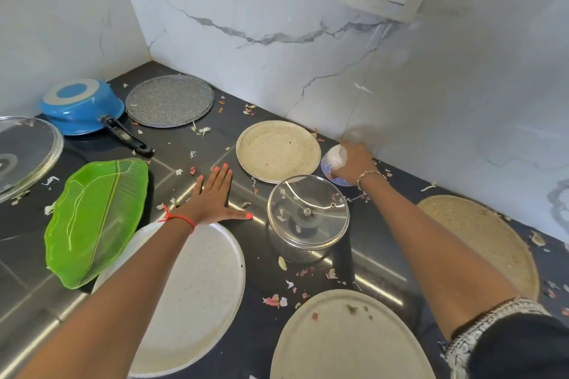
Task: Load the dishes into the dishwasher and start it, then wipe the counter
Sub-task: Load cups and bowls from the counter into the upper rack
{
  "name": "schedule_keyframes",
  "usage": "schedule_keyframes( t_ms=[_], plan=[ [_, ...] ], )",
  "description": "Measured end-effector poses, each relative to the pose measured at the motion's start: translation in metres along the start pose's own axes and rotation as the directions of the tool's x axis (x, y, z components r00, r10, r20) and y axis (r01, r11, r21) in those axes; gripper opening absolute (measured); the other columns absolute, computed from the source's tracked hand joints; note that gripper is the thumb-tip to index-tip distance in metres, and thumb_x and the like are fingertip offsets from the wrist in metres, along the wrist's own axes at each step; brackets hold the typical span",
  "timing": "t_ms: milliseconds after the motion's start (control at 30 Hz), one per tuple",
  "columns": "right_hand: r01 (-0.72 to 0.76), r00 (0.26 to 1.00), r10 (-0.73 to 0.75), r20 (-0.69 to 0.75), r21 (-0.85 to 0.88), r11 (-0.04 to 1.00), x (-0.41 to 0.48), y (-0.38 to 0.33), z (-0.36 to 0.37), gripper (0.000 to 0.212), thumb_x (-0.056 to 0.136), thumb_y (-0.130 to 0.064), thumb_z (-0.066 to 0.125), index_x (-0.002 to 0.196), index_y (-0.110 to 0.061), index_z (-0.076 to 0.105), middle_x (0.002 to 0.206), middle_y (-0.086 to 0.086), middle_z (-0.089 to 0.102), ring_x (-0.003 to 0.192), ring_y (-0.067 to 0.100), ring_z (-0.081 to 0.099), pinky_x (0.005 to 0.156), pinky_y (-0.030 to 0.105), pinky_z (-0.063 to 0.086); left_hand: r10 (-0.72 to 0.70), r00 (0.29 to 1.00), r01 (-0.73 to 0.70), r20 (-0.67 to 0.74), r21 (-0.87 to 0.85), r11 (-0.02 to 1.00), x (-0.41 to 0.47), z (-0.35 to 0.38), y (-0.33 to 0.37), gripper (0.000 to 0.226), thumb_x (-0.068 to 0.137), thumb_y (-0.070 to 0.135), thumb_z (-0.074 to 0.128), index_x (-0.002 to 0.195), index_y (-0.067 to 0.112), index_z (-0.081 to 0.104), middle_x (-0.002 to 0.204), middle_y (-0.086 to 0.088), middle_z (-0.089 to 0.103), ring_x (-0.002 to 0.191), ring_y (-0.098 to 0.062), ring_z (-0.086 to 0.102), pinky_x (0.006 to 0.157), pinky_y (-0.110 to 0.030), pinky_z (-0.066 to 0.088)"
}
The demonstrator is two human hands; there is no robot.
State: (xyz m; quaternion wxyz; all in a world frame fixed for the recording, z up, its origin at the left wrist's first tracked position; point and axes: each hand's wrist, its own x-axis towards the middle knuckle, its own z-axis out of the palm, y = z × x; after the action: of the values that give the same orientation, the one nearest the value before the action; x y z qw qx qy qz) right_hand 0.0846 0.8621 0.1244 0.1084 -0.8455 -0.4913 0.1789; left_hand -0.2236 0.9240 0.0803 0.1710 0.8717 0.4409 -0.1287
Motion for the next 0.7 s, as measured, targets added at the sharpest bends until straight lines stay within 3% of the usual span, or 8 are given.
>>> schedule_keyframes(
  t_ms=[67,167,300,700],
  plan=[
    [0.004,0.999,-0.002,-0.049,0.022,1.0,-0.008,0.001,-0.007,0.084,0.071,-0.025,0.078,0.14,-0.02,0.03,0.138,0.014,0.026,0.128,0.039,0.028,0.101,0.044,0.036,-0.015,1.0,0.015,-0.016,-0.002,1.0,-0.001,-0.002,0.001,0.143,0.042,0.1,0.019,0.147,0.01,-0.017,0.154,-0.003,-0.025,0.143,-0.019,-0.02,0.115,-0.046,-0.009],
    [0.005,0.993,-0.011,-0.12,-0.045,0.999,-0.025,0.004,-0.025,0.086,0.068,-0.032,0.079,0.138,-0.021,0.03,0.138,0.012,0.025,0.128,0.038,0.026,0.097,0.047,0.041,-0.029,0.998,0.029,-0.062,0.0,1.0,-0.007,-0.003,0.006,0.116,0.074,0.078,0.046,0.149,0.009,-0.009,0.157,-0.004,-0.017,0.144,-0.019,-0.015,0.116,-0.043,-0.006],
    [-0.032,0.984,0.022,-0.177,-0.058,0.998,-0.054,0.008,-0.05,0.091,0.067,-0.041,0.079,0.139,-0.018,0.029,0.141,0.013,0.021,0.129,0.037,0.027,0.098,0.046,0.041,-0.018,0.988,0.018,-0.154,0.003,1.0,-0.024,-0.005,0.021,0.104,0.081,0.068,0.046,0.15,0.008,-0.004,0.158,-0.007,-0.009,0.145,-0.02,-0.013,0.117,-0.042,-0.006],
    [0.072,0.988,-0.065,-0.142,0.039,0.997,-0.229,0.008,-0.054,0.089,0.061,-0.036,0.082,0.135,-0.017,0.036,0.128,0.011,0.026,0.118,0.035,0.044,0.098,0.042,0.044,0.048,0.952,-0.045,-0.302,0.016,0.999,-0.159,0.017,0.073,0.092,0.089,0.057,0.047,0.15,0.005,0.001,0.158,-0.007,-0.004,0.145,-0.021,-0.012,0.116,-0.04,-0.007]
  ],
)
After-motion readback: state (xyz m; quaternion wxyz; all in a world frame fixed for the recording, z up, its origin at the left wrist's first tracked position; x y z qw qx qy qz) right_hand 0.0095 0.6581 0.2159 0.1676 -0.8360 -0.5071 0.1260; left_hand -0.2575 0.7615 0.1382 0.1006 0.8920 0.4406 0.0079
